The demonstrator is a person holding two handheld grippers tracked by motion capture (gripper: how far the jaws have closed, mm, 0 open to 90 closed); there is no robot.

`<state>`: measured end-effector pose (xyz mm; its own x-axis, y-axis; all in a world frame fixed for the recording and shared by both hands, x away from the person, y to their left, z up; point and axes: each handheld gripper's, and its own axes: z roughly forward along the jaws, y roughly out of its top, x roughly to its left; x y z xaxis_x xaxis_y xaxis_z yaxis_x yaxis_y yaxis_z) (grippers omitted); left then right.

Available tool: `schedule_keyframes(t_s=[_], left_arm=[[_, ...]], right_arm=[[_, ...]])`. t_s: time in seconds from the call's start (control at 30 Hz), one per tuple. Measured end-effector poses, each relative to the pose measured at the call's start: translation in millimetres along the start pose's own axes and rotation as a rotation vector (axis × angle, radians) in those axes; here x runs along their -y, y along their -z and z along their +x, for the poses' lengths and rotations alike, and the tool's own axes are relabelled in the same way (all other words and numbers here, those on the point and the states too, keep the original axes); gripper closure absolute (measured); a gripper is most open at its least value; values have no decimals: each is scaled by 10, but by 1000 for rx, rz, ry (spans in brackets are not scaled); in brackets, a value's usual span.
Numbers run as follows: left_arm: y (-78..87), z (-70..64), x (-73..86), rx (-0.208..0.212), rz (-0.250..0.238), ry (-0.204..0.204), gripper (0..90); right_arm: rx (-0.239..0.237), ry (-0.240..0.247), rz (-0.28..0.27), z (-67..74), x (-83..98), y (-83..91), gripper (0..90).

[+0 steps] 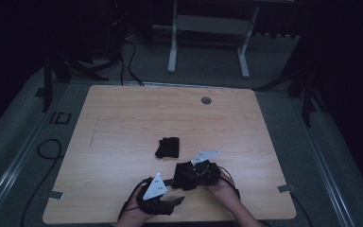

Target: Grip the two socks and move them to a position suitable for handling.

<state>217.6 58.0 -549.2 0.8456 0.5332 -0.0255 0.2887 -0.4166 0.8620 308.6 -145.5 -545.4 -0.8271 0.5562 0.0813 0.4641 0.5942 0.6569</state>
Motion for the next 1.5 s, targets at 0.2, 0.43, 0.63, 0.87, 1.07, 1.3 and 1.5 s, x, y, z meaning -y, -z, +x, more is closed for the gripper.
schedule_keyframes(t_s=[0.2,0.43,0.63,0.87,1.07,1.3,1.5], left_arm=[[-240,16,-48,-22,87,-39,420],[-434,32,-104,-63,152,-92,475],[-471,103,-111,-72,140,-85,807],[-236,128,-216,-123,74,-119,853],[96,279,-300,-180,2,-91,855],[464,337,-266,-216,-57,-115,854],[693,310,-46,-189,-112,-188,851]], right_arm=[[-15,-44,-8,-39,32,-36,825],[-18,-54,-14,-45,39,-38,825],[-21,-55,-18,-45,44,-38,827],[-20,-35,-30,-57,17,61,847],[-23,-71,-107,-151,-14,339,853],[-22,-118,-187,-245,26,685,853],[8,-154,-206,-365,176,941,852]])
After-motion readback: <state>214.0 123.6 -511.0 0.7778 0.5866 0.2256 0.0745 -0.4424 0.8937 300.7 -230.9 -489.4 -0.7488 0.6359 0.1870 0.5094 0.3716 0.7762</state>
